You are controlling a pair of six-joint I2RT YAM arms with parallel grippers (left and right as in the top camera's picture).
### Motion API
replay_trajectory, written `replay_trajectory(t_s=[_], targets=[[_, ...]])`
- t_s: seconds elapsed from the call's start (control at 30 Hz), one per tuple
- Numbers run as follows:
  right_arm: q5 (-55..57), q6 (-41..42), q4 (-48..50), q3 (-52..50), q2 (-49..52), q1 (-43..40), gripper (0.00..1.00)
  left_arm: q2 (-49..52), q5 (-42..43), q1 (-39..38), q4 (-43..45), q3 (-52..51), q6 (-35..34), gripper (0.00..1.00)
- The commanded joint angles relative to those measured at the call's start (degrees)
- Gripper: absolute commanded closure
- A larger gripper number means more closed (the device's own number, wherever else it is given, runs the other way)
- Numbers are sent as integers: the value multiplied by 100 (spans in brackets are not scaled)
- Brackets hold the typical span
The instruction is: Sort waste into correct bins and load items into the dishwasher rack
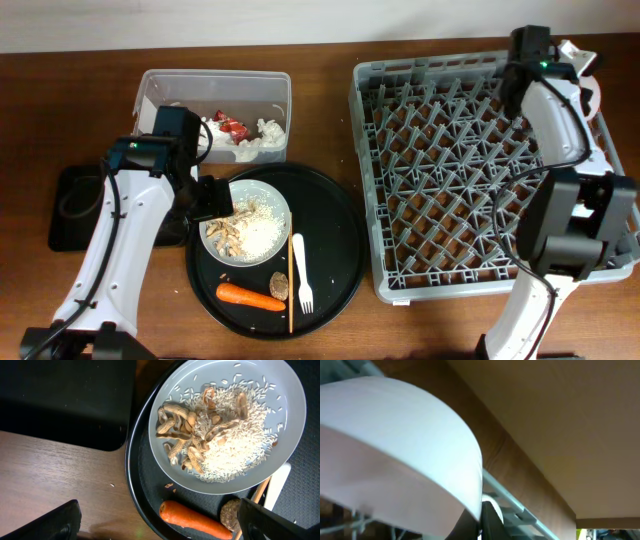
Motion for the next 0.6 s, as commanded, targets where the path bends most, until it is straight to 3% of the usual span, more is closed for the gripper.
replay_trajectory(t_s=[0.0,0.27,0.37,0.57], targets=[[-295,31,-219,-7,44,96,96,-66,-39,28,-4,-13,-57,1],[-2131,28,-1318,-4,42,140,96,-66,-37,28,50,-13,-57,1],[-2479,26,-1672,-4,42,142,83,-66,-24,28,61,-13,-55,1],[-3128,24,-2284,-4,-358,140,83,-66,-22,28,55,-13,-55,1]])
